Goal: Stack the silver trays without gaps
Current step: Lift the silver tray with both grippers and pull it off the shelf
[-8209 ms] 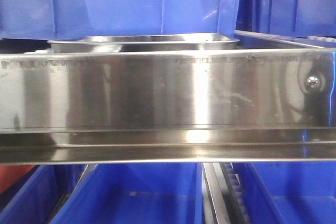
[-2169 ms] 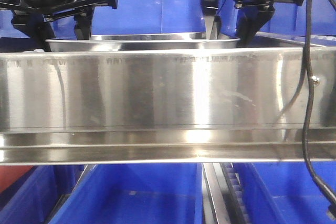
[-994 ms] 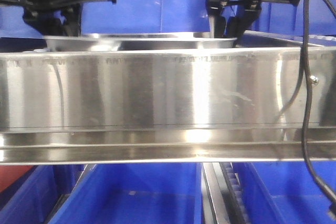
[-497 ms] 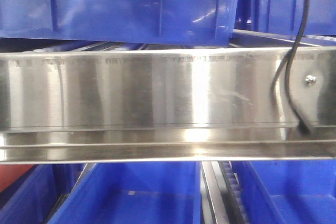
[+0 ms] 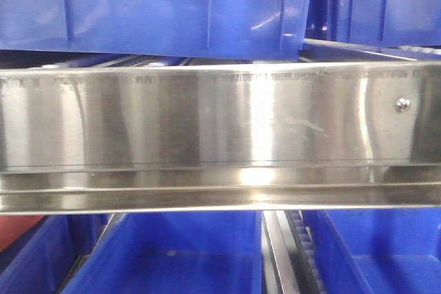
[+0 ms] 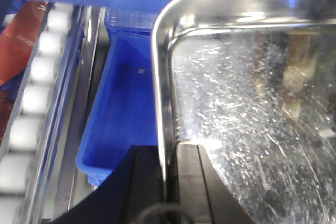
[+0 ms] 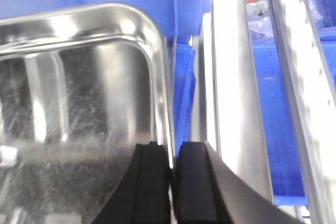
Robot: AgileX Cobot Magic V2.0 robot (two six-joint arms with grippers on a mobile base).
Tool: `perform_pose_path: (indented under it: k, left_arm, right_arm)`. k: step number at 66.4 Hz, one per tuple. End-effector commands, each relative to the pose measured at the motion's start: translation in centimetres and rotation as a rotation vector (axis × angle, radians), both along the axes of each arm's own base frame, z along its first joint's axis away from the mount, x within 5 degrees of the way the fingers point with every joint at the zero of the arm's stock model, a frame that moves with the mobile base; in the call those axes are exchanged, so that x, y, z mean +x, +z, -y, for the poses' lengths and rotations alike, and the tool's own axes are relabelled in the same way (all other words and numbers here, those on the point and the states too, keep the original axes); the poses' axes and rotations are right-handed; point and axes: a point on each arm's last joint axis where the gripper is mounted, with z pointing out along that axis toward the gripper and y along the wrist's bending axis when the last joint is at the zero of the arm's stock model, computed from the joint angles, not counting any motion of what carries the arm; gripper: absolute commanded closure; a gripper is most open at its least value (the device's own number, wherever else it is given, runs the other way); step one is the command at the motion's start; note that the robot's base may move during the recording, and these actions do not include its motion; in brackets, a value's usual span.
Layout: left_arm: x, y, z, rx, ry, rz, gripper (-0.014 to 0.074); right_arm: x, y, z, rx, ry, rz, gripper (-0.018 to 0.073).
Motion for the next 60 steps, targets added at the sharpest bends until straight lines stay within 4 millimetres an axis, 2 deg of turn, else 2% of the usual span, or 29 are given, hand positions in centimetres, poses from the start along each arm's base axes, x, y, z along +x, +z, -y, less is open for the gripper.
perform_pose_path:
  k: [1,10,19,42,60]
  left_arm:
    - [-1.4,0.3,-0.1,0.001,0.008,0.052,0.0610]
    - [-3.8,0.4,0.5,0.000,-0.022,0.087,0.0610]
    - [-4.9,0.4,0.9,0.017,-0.039,0.081,0.0610]
    - [-5.0,0.5,1.1,0.015,-0.050,0.092,0.0610]
    - [-5.0,0.5,1.1,0.015,-0.050,0.092,0.0610]
  right_arm:
    - [-1.7,0.7,0.9,0.022,0.006,0.080,0.0574]
    - [-3.3,0.1,1.5,0.027,0.009,0.084,0.0574]
    - [-3.8,-0.3,1.7,-0.012,0.011,0.070,0.0574]
    - [-4.5,-1.9,1.2,-0.034,0.027,0.036,0.0574]
    - [-4.5,-1.9,1.1,-0.027,0.035,0.042,0.0574]
